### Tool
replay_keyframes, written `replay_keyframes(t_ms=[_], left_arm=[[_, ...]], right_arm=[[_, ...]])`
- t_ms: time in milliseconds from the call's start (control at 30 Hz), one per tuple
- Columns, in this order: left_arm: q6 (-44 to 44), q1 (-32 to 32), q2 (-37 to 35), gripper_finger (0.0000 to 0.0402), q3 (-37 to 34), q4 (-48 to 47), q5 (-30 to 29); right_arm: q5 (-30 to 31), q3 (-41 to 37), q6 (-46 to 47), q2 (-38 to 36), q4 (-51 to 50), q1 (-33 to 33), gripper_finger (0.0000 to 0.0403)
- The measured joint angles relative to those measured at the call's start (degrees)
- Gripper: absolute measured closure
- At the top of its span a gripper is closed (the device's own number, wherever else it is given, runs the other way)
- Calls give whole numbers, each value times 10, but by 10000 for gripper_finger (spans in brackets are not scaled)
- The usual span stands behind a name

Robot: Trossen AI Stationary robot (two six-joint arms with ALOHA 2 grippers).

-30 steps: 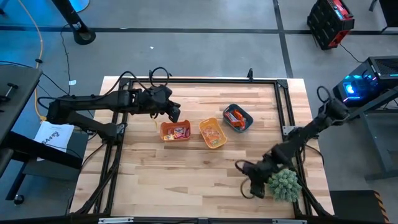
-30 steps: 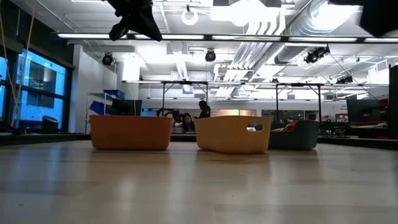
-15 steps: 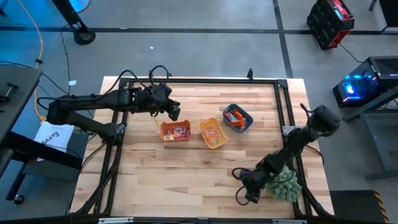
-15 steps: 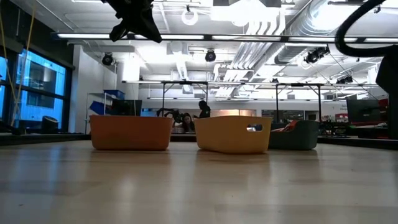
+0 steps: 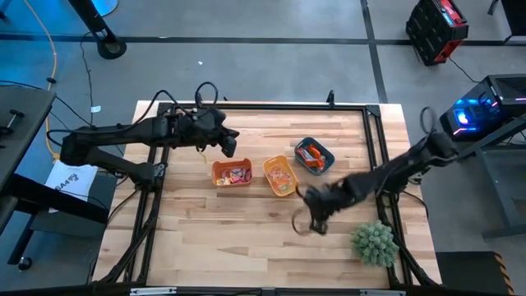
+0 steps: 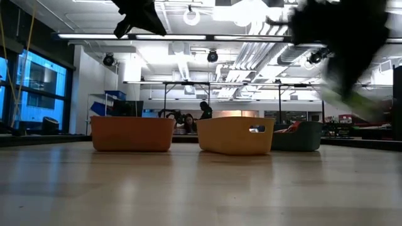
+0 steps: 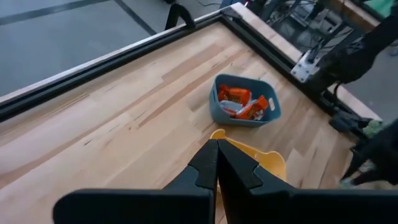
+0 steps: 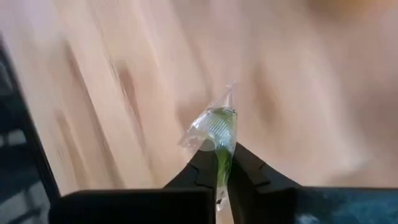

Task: Sort candy
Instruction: Put the green gummy into the yellow bin

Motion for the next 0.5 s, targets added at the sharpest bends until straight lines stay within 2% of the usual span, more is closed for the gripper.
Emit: replay_keyframes(t_ms=[133, 267, 367, 500], left_arm=[[10, 8, -13, 402, 0, 0, 17], [18, 9, -20, 401, 0, -1, 22], [20, 6, -20, 401, 0, -14, 25], [9, -6, -20, 401, 0, -43, 25]], right_arm=[[36, 54, -119, -30, 32, -64, 395], [64, 78, -190, -24, 76, -114, 393], [71, 78, -200, 0, 94, -150, 376], [54, 78, -175, 43, 104, -185, 326]])
